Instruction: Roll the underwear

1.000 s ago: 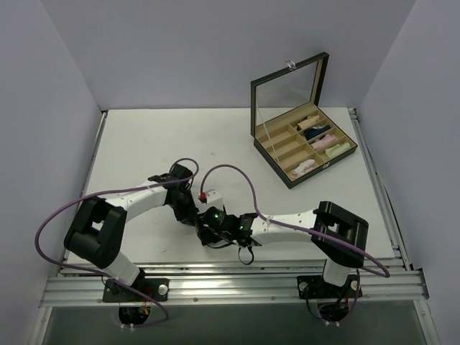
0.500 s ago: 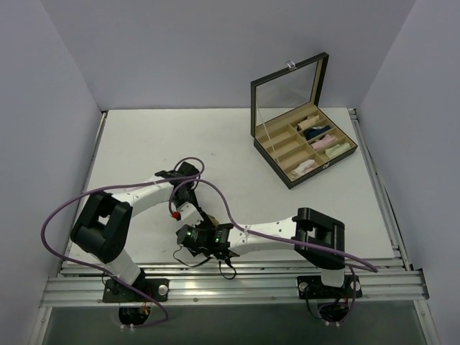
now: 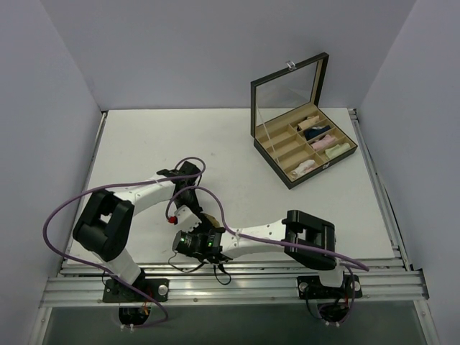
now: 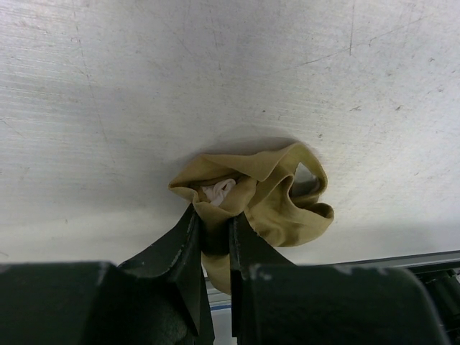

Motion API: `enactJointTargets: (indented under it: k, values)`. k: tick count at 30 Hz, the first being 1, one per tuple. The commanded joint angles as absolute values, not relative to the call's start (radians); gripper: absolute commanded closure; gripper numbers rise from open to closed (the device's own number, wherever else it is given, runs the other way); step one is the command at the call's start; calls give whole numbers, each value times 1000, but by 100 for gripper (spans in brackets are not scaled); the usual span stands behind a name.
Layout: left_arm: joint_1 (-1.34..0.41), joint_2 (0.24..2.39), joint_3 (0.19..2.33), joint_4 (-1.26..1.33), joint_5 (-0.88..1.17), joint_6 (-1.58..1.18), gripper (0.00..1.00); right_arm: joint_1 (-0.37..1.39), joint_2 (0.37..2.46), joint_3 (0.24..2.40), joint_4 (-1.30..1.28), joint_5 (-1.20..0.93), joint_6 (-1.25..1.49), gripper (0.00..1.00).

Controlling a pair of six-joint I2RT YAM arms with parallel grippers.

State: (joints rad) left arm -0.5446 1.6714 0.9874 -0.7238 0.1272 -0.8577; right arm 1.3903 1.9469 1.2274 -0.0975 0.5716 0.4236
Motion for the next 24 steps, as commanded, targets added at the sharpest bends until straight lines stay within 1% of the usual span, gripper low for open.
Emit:
enactJointTargets:
  k: [1,9,12,15,16,19,20,23,24]
  values:
    - [-575,1738,951,-825,37,-850,94,1408,1957,1230,-152,663,380,48]
    - [-577,1744,951,-836,44,-870,94,1411,1993,1229,-123,641,368,48]
    - [-578,1730,943,-844,46,-887,94,1407,2003,1206,-91,615,399,53]
    - [-569,1698,933,-867,48,-911,94,1387,1991,1137,-51,571,480,71]
    - [-565,1686,930,-871,48,-916,92,1370,1982,1111,-14,554,501,83]
    - [-526,1608,914,-888,55,-937,82,1344,1945,1010,64,494,573,100]
    - [-514,1582,911,-888,57,-945,73,1335,1933,979,89,442,584,100]
    - [-468,1462,903,-881,49,-960,62,1287,1890,855,211,353,636,100]
    - [-453,1413,913,-882,34,-959,60,1275,1875,823,247,292,650,100]
